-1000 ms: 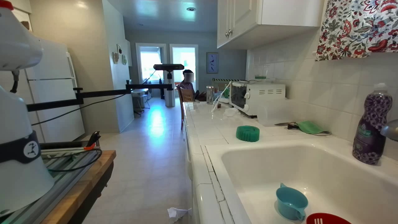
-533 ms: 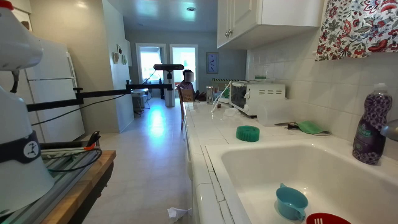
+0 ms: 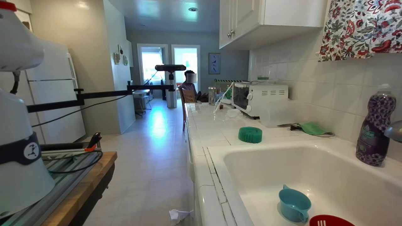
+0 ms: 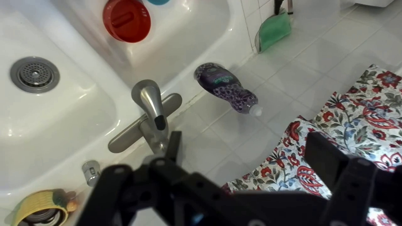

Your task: Open the tap

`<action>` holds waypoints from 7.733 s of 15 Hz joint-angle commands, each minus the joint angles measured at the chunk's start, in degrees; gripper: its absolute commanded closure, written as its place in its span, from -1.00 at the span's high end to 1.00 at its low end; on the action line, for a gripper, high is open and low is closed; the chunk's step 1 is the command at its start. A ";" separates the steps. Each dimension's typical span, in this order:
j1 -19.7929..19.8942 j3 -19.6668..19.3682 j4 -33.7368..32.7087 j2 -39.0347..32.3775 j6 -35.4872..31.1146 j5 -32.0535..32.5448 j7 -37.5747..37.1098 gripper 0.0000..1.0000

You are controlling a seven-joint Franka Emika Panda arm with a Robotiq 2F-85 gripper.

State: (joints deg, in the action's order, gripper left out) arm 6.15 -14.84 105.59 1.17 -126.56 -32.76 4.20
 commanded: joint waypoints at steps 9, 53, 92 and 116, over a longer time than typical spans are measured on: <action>5.59 6.49 -16.68 -22.30 -13.78 -8.94 -2.04 1.00; 12.30 19.77 -36.93 -50.41 -42.59 -9.22 -29.04 1.00; 9.74 10.39 -42.98 -47.88 -22.55 2.43 -33.88 -0.03; 11.24 18.62 -42.66 -53.46 -42.56 -2.02 -28.55 0.29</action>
State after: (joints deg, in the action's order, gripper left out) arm 16.80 2.75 63.77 -51.83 -167.77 -34.33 -26.51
